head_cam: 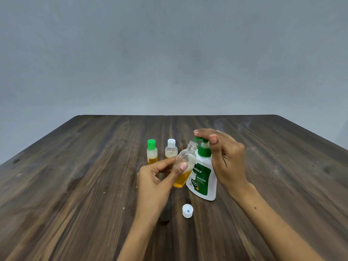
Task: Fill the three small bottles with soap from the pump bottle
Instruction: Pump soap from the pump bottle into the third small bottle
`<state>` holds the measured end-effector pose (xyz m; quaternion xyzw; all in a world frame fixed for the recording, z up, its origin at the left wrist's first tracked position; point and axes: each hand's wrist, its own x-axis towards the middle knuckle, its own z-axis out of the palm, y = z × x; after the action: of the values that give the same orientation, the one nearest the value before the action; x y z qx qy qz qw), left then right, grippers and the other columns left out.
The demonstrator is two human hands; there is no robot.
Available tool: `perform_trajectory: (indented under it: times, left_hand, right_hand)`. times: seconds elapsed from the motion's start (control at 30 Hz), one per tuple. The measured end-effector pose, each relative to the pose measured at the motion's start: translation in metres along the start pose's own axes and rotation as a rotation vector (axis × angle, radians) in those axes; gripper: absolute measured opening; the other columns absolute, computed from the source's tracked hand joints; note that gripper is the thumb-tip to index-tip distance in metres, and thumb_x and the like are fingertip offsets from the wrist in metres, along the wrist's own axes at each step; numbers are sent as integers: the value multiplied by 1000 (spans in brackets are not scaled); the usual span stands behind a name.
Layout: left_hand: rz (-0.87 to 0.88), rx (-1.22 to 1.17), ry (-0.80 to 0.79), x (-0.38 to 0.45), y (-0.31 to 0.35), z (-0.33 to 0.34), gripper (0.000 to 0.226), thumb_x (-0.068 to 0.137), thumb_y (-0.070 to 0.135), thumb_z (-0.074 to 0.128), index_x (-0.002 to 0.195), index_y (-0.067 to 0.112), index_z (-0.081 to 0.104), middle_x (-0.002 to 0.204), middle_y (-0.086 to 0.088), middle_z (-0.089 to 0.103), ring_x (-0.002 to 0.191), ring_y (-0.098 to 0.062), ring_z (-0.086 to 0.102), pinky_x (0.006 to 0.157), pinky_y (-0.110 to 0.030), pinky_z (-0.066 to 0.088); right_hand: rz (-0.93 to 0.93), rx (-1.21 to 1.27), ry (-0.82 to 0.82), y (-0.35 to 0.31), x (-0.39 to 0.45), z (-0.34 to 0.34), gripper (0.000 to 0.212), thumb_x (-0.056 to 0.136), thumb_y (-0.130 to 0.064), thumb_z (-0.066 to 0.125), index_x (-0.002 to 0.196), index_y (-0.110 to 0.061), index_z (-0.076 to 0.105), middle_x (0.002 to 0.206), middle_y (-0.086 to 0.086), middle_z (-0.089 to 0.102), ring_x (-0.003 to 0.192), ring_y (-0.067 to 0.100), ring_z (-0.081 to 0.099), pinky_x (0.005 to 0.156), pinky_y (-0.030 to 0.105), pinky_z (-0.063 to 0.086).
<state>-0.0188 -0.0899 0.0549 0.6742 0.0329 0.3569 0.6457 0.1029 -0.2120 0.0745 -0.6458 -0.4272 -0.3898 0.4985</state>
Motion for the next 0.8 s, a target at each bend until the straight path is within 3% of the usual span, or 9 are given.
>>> perform_trajectory:
  times: [0.63,0.8]
  left_hand:
    - [-15,14,25,0,1,0,31,71,29,74,99,16,77,91,13,76,93,-2,70,75,-11,51]
    - [-4,-4,9,-1,4,1,24,73,23,73,97,17,76,87,12,77,88,-1,71,70,-9,50]
  right_hand:
    - [-22,-16,11,-4,-5,3,60,104,-44,29,94,-7,75,96,-1,74,95,11,69,76,42,55]
    - [-26,-23,-29,-3,2,-2,60,104,-45,26,98,-10,74,101,-4,73,98,10,68,87,46,52]
